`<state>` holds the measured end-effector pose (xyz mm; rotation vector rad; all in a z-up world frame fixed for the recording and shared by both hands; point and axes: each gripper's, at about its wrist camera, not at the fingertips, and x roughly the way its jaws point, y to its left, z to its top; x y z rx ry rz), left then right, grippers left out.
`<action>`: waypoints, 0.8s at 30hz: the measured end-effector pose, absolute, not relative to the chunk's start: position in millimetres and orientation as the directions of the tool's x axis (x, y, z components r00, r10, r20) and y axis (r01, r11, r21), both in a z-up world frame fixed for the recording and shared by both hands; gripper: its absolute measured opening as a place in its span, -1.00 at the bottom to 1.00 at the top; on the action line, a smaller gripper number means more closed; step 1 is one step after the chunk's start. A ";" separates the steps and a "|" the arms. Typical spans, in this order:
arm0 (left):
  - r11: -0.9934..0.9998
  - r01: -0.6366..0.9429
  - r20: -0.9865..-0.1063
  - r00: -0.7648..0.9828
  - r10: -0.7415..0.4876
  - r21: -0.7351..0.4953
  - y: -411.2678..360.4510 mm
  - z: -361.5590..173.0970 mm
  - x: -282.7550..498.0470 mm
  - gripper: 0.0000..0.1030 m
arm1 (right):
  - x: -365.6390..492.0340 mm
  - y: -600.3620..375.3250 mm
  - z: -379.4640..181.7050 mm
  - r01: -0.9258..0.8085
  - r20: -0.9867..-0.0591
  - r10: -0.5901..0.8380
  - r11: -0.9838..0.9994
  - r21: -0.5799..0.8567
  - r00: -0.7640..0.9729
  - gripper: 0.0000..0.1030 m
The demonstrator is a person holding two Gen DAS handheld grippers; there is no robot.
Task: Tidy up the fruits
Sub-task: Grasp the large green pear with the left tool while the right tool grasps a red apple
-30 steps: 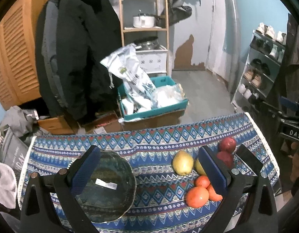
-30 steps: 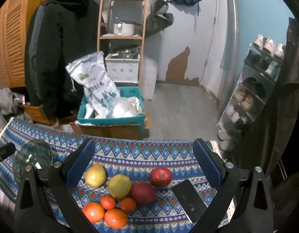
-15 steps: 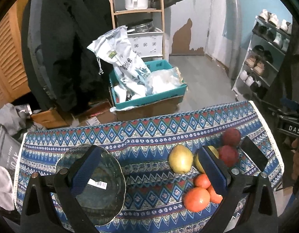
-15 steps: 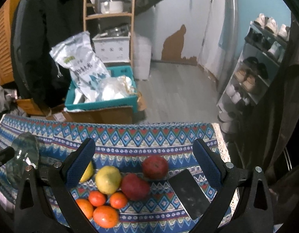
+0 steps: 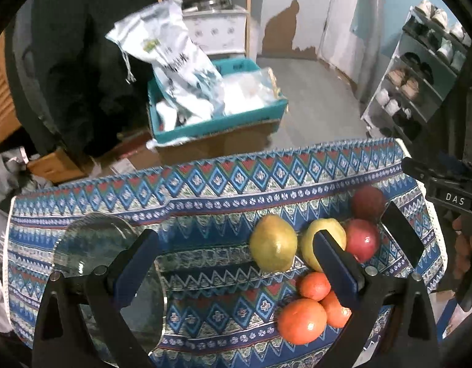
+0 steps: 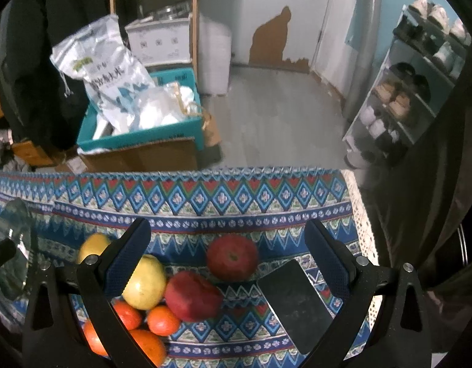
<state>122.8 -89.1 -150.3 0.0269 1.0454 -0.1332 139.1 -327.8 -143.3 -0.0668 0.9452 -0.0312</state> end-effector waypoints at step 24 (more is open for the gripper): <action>0.986 0.140 -0.955 0.269 -0.123 -0.087 -121.2 -256.3 167.2 0.88 | 175.2 -360.1 -251.3 0.012 -0.943 -0.015 1.000 -0.012 0.332 0.91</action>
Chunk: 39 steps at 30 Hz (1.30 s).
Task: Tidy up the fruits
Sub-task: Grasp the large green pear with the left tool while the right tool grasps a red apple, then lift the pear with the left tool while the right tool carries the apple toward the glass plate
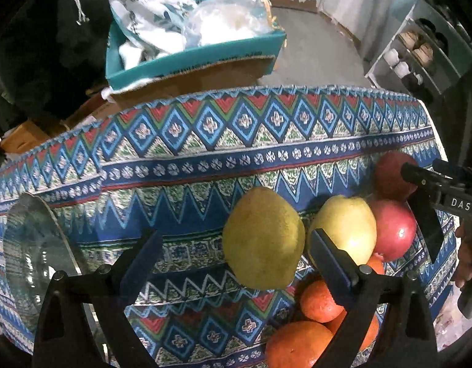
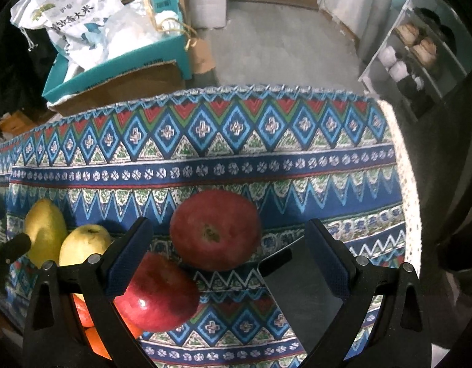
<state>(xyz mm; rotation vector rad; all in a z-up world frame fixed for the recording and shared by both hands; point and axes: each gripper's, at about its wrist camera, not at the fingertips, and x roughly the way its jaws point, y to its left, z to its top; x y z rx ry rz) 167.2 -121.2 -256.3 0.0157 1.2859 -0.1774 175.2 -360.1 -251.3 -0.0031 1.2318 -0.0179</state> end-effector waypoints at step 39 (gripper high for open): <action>0.961 0.186 -0.941 0.236 -0.244 -0.202 -125.3 -277.5 162.9 0.31 | 169.0 -348.8 -275.7 -0.008 -0.936 0.013 1.000 0.011 0.353 0.50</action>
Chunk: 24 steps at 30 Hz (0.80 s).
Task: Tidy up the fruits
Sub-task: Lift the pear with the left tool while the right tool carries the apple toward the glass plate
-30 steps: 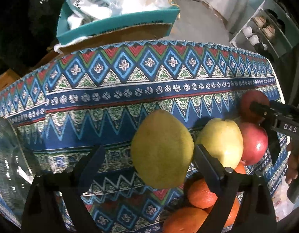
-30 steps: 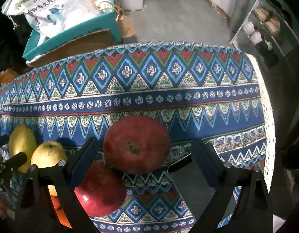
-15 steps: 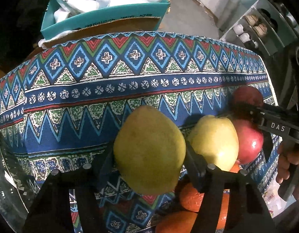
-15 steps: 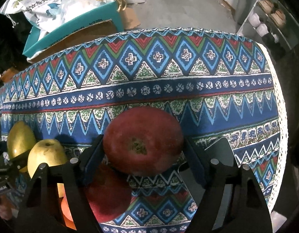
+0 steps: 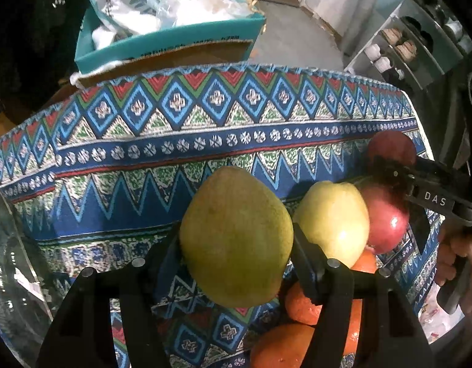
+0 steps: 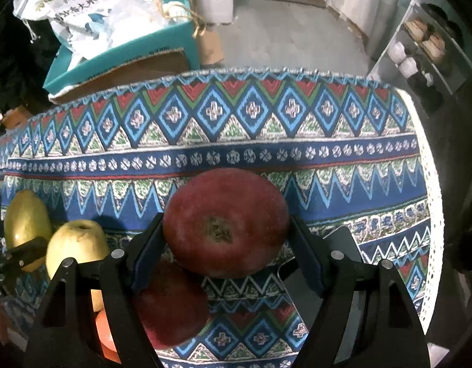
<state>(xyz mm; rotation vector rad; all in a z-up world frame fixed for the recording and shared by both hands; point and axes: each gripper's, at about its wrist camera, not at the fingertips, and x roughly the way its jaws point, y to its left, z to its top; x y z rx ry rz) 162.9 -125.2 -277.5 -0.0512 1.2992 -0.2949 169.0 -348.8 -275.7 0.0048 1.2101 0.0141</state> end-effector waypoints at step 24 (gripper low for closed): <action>0.974 0.187 -0.887 0.419 -0.195 -0.126 -108.9 -188.9 137.3 0.31 | 133.6 -324.9 -182.8 -0.045 -0.838 0.053 0.998 0.033 0.542 0.50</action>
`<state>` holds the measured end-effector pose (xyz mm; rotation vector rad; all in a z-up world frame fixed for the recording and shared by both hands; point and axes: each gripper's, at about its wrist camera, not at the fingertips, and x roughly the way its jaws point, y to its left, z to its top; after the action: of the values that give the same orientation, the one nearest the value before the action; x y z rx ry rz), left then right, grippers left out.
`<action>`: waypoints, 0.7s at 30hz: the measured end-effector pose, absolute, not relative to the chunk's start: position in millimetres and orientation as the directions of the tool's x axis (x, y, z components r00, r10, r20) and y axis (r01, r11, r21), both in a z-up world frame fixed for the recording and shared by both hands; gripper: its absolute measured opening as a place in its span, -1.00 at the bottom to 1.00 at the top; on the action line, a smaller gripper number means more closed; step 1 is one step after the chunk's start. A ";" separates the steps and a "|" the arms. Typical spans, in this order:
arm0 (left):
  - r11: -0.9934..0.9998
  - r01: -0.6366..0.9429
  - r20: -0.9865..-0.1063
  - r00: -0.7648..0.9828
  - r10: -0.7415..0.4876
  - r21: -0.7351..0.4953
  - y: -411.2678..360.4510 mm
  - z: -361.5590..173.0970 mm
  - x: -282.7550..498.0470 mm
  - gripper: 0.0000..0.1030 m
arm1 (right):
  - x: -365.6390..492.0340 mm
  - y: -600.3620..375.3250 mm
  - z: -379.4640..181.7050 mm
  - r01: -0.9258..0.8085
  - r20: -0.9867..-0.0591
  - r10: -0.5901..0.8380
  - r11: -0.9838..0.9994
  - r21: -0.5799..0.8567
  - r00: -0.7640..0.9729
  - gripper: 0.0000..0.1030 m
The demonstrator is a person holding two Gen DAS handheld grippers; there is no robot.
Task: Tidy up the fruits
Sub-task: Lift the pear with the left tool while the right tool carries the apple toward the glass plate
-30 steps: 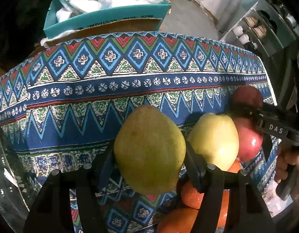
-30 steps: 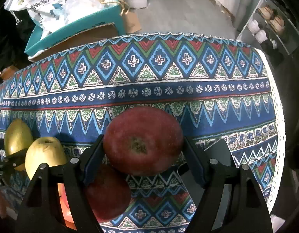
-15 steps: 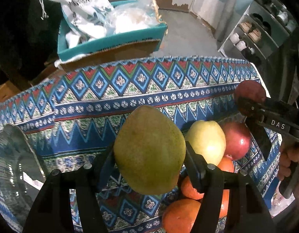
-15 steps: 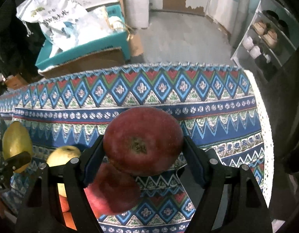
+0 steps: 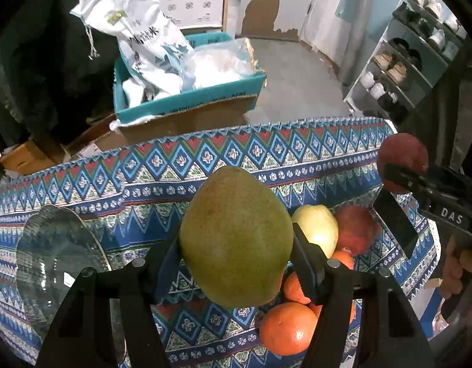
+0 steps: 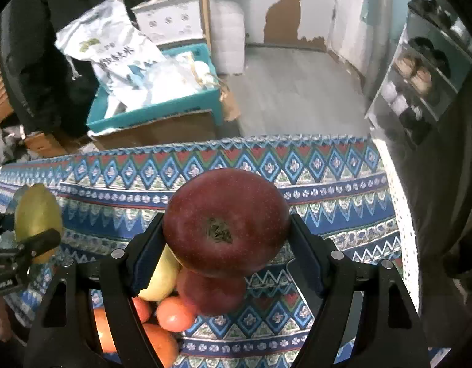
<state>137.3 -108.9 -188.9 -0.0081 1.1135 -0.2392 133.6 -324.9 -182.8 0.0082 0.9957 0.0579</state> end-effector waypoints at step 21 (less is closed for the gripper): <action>0.974 0.161 -0.823 0.522 -0.222 -0.160 -78.5 -126.8 98.6 0.32 | 85.7 -292.1 -113.8 -0.123 -0.744 0.133 0.990 0.069 0.654 0.50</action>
<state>98.6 -78.5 -126.8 -0.0664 0.9954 -0.2298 85.7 -292.1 -113.8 0.0126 0.8450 0.1454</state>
